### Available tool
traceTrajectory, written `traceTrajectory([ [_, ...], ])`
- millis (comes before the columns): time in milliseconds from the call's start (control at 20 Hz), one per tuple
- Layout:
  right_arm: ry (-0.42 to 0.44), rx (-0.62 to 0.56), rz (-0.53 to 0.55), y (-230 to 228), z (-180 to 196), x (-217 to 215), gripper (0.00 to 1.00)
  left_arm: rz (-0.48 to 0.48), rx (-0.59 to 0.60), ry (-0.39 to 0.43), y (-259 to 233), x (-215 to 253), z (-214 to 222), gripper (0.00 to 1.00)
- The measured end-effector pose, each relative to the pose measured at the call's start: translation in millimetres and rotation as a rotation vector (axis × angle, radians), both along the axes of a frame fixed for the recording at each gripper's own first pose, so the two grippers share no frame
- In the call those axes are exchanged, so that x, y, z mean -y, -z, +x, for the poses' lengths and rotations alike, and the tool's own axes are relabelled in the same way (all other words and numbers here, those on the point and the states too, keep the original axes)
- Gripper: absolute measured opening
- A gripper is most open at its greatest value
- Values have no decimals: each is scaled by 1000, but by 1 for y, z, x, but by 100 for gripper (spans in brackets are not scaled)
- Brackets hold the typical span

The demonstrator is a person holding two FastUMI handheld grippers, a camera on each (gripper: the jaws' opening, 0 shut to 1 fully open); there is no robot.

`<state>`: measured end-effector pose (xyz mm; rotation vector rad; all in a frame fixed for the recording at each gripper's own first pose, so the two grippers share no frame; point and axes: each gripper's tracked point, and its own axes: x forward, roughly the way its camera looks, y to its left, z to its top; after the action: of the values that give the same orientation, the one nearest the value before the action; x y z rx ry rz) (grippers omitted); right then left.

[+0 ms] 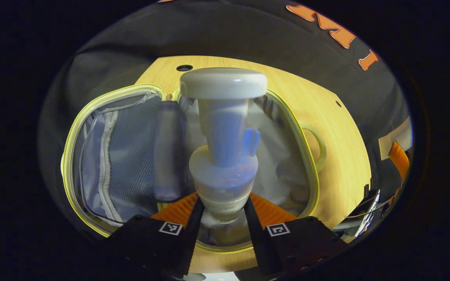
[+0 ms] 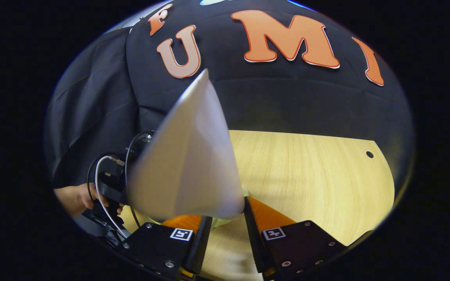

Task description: First open the suitcase, pack the skin care products into it, and then close the suitcase.

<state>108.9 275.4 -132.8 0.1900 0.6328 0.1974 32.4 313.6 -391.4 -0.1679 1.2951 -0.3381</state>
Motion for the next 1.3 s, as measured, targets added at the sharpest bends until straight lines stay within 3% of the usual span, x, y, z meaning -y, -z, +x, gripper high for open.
traceTrajectory([
  [350, -42, -47, 39, 14, 10, -15, 51, 96, -170, -8, 29, 7, 0, 63],
  [500, -43, -54, 60, 15, 14, -17, 51, 97, -166, -58, 35, 11, 8, 64],
  [550, -49, -59, 70, 16, 16, -19, 46, 93, -161, -72, 34, 12, 11, 63],
  [600, -52, -66, 76, 18, 17, -21, 51, 85, -150, -72, 37, 12, 14, 64],
  [650, -60, -75, 83, 20, 18, -23, 46, 84, -154, -68, 36, 11, 13, 63],
  [700, -65, -86, 87, 24, 18, -26, 51, 73, -151, -62, 35, 13, 12, 64],
  [750, -72, -95, 91, 27, 19, -28, 51, 59, -132, -64, 32, 15, 13, 62],
  [950, -109, -113, 94, 33, 23, -42, 51, 73, -61, -82, 13, 11, 15, 85],
  [1050, -119, -119, 104, 35, 24, -46, 46, 98, -2, -87, -4, 4, 17, 90],
  [1100, -126, -127, 105, 36, 23, -48, 51, 111, 29, -91, -14, -1, 18, 93],
  [1150, -140, -135, 106, 38, 22, -51, 46, 117, 62, -101, -25, -6, 17, 93],
  [1200, -150, -141, 103, 39, 23, -54, 51, 122, 92, -118, -40, -11, 17, 93],
  [1300, -173, -174, 102, 49, 21, -63, 51, 152, 168, -166, -61, -34, 18, 94],
])
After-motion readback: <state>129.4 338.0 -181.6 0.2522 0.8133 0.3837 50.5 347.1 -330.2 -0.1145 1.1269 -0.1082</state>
